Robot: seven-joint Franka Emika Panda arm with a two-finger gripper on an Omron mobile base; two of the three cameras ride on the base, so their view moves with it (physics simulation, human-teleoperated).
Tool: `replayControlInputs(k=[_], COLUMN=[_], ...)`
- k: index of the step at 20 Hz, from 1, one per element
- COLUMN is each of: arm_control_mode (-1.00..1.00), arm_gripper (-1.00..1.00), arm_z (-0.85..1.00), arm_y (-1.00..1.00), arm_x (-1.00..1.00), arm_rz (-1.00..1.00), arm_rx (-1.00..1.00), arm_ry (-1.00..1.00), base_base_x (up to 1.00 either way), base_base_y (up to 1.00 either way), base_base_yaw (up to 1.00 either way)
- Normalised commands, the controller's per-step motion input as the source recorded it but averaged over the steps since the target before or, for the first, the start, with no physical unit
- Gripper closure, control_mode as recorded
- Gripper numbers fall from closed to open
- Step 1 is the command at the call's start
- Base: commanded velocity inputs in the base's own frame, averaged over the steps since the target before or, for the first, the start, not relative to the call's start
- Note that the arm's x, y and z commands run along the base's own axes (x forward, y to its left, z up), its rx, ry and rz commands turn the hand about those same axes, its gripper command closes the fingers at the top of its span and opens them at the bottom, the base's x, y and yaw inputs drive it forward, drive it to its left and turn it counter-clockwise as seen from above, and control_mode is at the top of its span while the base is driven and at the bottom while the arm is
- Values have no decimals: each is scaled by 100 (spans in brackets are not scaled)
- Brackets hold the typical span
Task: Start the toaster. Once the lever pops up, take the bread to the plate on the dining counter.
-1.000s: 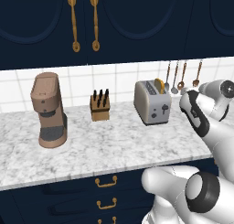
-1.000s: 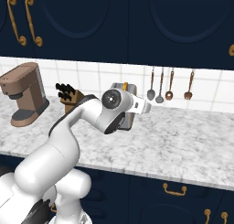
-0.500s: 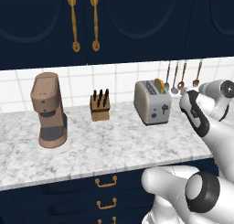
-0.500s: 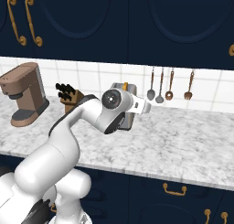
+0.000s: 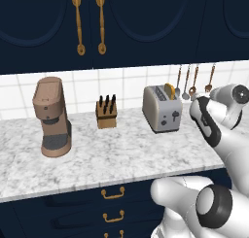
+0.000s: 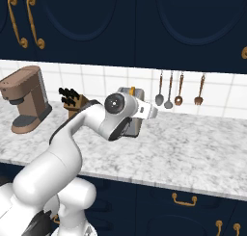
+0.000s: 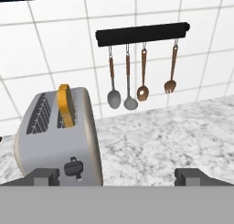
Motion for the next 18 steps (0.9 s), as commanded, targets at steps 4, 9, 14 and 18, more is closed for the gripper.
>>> replayControlInputs(k=[4,9,14,18], arm_control_mode=[-100,-100,-100,-100], arm_gripper=[-100,-100,-100,-100], arm_z=[11,35,15,0], arm_y=[47,10,32,22], arm_x=[4,7,13,6], arm_rz=[0,0,2,3], arm_rx=[-6,4,-1,-2], arm_ry=[-2,-12,5,12], base_base_x=[0,0,0,0], base_base_y=[0,0,0,0], base_base_yaw=[0,0,0,0])
